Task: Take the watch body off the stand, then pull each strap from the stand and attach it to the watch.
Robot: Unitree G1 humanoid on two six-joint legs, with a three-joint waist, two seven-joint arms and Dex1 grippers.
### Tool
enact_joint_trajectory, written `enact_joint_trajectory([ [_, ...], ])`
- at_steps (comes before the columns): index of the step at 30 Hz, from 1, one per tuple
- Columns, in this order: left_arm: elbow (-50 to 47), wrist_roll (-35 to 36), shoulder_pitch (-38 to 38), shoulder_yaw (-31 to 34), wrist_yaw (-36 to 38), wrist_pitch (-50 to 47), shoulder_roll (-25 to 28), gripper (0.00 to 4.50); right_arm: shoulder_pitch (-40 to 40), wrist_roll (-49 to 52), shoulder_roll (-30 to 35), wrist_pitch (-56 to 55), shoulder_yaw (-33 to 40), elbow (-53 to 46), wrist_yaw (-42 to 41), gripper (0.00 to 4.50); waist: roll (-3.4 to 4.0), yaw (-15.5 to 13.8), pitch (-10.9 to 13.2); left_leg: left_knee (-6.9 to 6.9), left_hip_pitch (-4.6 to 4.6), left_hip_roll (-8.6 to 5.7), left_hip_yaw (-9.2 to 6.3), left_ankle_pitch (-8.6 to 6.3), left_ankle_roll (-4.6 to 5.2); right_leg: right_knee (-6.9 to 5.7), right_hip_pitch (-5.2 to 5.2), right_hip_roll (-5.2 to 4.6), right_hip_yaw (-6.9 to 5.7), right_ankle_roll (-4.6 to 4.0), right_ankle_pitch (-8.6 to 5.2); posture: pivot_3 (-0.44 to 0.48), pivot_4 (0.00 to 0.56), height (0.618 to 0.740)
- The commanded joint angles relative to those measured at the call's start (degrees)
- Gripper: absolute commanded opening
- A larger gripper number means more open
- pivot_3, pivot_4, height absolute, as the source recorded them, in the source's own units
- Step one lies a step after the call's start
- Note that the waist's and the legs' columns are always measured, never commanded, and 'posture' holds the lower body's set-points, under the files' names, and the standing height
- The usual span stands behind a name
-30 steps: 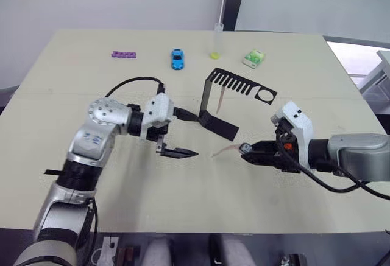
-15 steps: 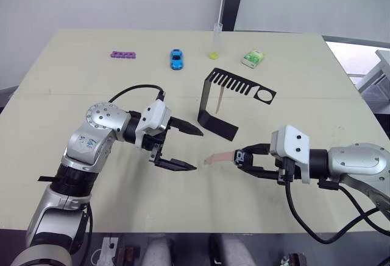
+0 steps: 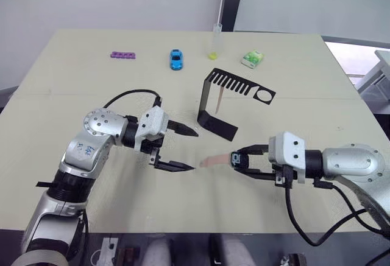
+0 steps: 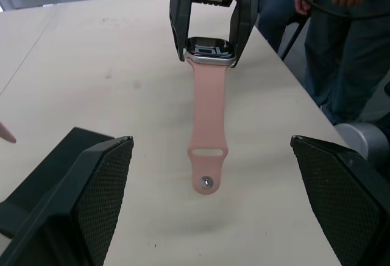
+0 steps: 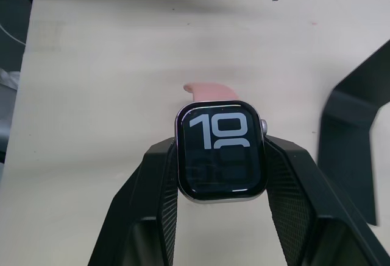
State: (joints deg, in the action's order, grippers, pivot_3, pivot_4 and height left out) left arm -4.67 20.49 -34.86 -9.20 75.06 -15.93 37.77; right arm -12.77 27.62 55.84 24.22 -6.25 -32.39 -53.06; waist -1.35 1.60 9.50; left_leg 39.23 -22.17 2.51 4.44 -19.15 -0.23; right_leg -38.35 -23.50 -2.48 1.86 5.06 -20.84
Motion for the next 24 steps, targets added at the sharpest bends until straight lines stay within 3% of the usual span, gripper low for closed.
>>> enact_joint_trajectory([
  [1,0.28,-1.83,1.22,0.41,0.82,3.58,1.87,4.48,-0.75,-3.06,-2.95,-2.53,-3.33,1.47,-1.53,1.55,0.0,0.01,0.0,0.02,0.0,0.0,0.0,0.0,0.0,-0.02,0.0,0.0,-0.01,0.0,0.0,0.0,0.15,0.74],
  [13,5.48,-5.65,4.63,-1.61,4.02,10.61,3.3,4.48,-2.3,-16.22,-8.67,-8.4,-13.43,12.54,-4.83,1.55,0.0,0.01,0.0,0.08,0.01,-0.05,0.02,-0.01,0.02,-0.16,-0.02,-0.05,-0.03,0.0,0.0,0.0,0.15,0.74],
  [15,5.1,-5.57,4.73,-1.46,2.86,9.86,2.66,4.5,-3.22,-16.25,-9.28,-7.32,-13.08,13.23,-5.07,2.7,0.0,0.12,0.0,0.1,0.01,-0.04,0.02,-0.01,0.01,-0.18,-0.03,-0.05,-0.02,-0.01,0.0,0.0,0.15,0.74],
  [17,3.68,-4.47,5.38,-0.81,1.98,8.11,2.48,4.5,-3.5,-16.08,-8.89,-7.15,-12.2,12.87,-5.99,3.41,0.0,0.09,0.0,0.12,0.02,-0.04,0.02,0.0,0.01,-0.23,-0.04,-0.05,-0.02,0.0,0.0,0.0,0.15,0.74],
  [19,2.0,-2.94,6.7,0.39,1.33,6.27,2.91,4.5,-2.74,-14.1,-7.18,-6.81,-9.56,11.08,-7.61,4.43,0.01,0.04,0.0,0.13,0.02,-0.03,0.02,-0.01,0.01,-0.24,-0.04,-0.05,-0.02,-0.01,0.0,0.0,0.15,0.74],
  [24,-0.85,2.93,12.54,9.05,-4.92,-2.0,3.84,4.5,8.51,-1.6,-1.91,-2.26,10.82,5.76,-9.55,4.43,0.0,-0.18,0.0,0.09,0.01,-0.04,-0.04,-0.04,0.07,-0.25,-0.01,-0.1,-0.02,0.0,0.0,0.0,0.15,0.74],
])
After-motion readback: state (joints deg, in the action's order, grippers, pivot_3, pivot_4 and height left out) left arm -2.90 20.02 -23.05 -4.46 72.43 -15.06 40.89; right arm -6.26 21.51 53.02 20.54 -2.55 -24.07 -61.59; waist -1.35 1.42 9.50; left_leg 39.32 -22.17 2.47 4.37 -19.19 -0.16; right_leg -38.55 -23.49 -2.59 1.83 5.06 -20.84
